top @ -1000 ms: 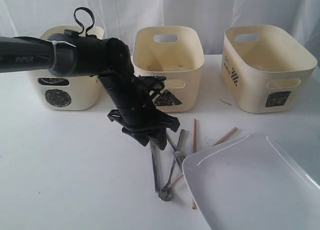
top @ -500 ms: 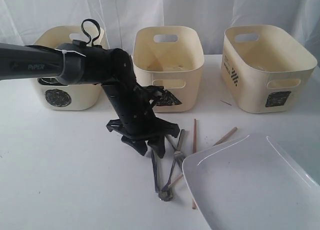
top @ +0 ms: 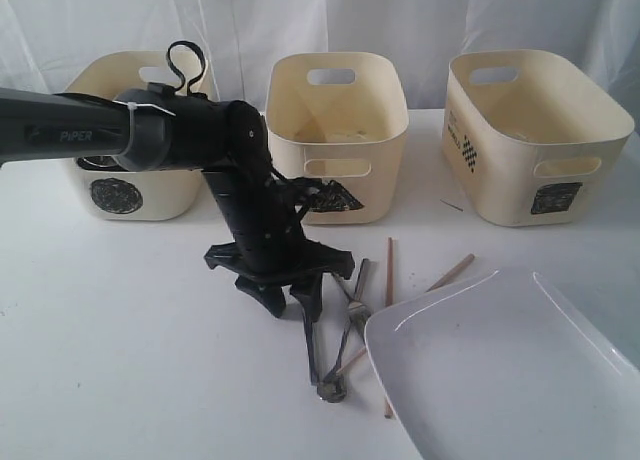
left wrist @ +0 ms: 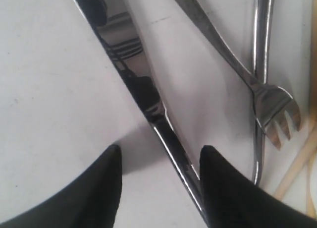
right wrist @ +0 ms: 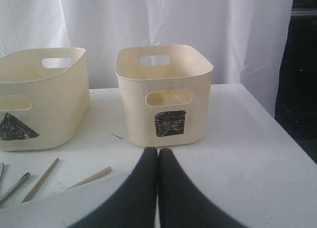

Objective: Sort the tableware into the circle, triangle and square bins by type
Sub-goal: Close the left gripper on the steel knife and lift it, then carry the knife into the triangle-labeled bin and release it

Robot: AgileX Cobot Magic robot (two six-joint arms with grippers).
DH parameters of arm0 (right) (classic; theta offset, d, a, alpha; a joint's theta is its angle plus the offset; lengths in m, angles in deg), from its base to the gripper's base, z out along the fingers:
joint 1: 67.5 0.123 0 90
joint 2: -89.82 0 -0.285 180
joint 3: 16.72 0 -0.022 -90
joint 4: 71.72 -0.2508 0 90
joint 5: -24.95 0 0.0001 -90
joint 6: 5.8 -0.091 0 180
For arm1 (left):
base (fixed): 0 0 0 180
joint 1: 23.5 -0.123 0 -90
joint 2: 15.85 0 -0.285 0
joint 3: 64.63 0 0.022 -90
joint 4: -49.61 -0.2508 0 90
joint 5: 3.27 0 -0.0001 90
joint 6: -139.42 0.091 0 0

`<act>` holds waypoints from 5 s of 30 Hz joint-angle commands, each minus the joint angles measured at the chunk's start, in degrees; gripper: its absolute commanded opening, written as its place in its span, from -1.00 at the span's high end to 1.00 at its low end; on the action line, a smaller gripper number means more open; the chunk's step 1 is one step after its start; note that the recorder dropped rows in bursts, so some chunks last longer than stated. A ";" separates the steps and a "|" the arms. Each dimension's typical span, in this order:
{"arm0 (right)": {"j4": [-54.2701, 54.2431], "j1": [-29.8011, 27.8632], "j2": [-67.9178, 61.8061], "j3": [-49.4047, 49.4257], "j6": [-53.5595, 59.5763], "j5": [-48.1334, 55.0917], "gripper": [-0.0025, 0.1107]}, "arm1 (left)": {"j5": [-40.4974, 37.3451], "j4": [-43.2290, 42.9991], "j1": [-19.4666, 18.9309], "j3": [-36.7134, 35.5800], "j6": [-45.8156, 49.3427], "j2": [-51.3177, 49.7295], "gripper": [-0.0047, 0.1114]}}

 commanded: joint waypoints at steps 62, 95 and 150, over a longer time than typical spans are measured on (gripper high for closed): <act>0.16 0.13 0.37 0.39 0.40 -0.43 0.96 | -8.39 -11.06 5.66 9.97 -17.24 -2.29 -0.34; 0.16 0.13 0.37 0.39 0.40 -0.43 0.96 | -12.30 -10.81 6.13 9.91 -23.14 -5.09 0.04; 0.16 0.13 0.37 0.39 0.40 -0.43 0.96 | -1.55 -30.19 4.75 30.73 -8.96 4.60 0.92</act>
